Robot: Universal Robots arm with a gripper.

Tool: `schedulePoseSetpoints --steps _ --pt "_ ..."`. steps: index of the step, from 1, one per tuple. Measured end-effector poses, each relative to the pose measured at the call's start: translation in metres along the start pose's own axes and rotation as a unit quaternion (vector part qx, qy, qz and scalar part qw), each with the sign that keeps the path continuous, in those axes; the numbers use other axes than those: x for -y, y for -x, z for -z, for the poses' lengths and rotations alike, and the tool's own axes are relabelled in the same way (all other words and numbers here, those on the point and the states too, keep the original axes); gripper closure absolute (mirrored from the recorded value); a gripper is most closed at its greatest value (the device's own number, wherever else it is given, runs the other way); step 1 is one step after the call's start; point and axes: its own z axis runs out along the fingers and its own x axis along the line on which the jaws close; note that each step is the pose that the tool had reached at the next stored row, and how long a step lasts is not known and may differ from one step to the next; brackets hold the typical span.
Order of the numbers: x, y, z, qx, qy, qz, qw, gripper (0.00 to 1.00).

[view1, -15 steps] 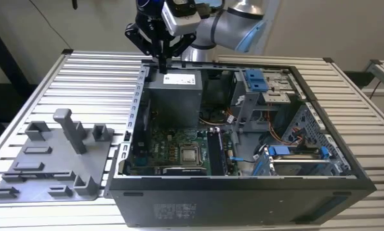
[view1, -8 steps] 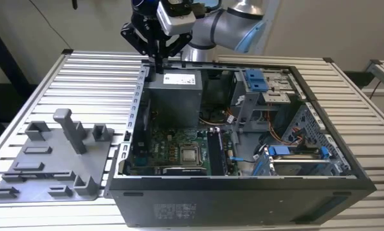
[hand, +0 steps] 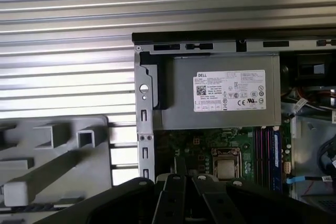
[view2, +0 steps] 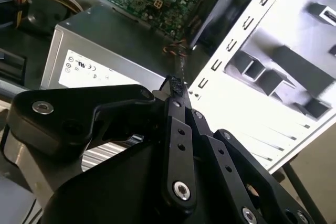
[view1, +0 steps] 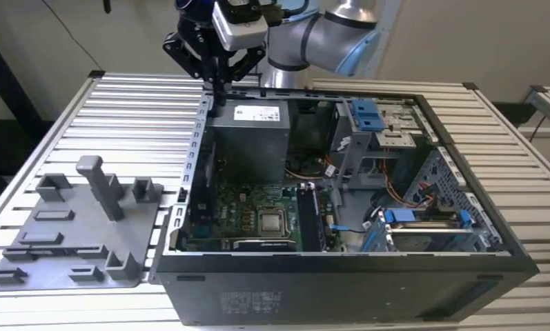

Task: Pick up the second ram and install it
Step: 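Reach for the second ram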

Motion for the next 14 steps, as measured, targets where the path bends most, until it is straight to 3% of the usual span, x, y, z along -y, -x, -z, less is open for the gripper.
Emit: schedulePoseSetpoints --steps 14 --pt "0.0016 -0.0252 -0.0004 -0.0006 0.0 0.0 1.0 0.89"
